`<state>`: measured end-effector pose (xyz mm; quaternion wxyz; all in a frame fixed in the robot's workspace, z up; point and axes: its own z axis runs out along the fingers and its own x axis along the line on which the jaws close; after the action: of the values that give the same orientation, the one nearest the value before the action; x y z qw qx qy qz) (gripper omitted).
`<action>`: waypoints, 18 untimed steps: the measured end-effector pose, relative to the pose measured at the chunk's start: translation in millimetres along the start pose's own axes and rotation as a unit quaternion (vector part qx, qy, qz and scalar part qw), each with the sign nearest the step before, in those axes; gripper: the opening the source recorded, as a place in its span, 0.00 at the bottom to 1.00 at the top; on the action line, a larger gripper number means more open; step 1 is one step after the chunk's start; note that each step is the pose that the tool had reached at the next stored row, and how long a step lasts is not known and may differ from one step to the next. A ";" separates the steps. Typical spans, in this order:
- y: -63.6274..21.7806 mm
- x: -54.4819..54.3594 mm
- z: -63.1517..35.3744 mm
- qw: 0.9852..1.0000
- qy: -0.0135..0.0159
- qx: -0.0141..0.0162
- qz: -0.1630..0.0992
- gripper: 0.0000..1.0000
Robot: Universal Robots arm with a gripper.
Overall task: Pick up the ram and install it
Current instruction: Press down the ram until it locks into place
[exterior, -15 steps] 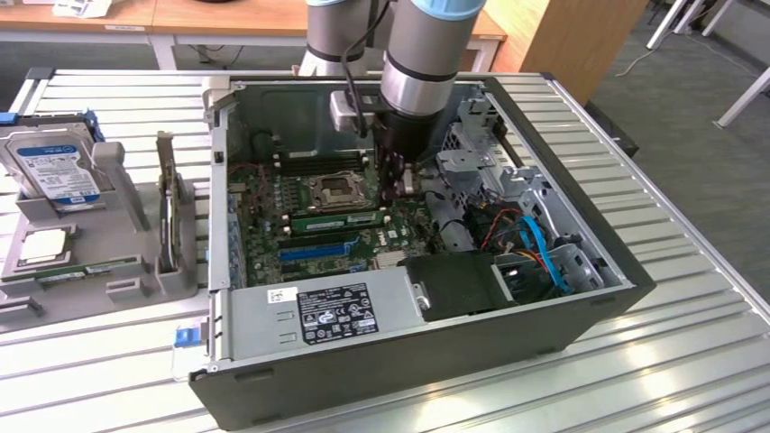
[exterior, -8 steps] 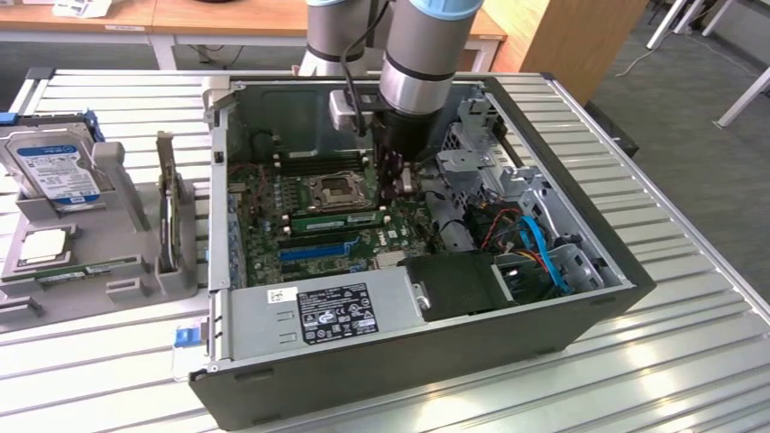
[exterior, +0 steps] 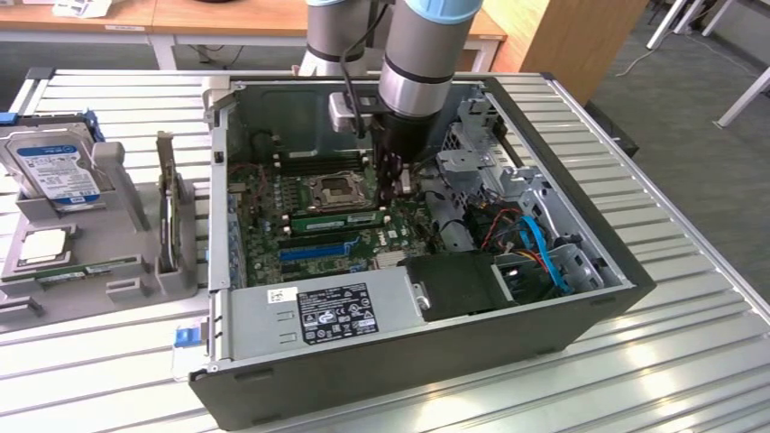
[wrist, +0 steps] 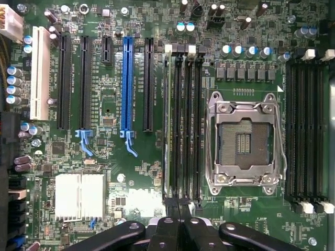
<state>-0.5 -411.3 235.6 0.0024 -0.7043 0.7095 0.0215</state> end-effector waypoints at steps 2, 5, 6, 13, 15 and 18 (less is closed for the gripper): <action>-0.1 0.1 2.9 1.000 0.000 0.000 0.000 0.10; -0.1 0.2 5.1 1.000 0.000 0.000 0.000 0.10; -0.1 0.2 5.1 1.000 0.000 0.000 0.000 0.10; -0.2 0.3 7.1 1.000 0.000 0.000 0.000 0.10; -0.2 0.3 8.1 1.000 0.000 0.000 0.000 0.10; -0.2 0.4 9.1 1.000 0.000 0.000 0.000 0.10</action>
<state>-0.5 -411.4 226.5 0.0022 -0.7043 0.7095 0.0214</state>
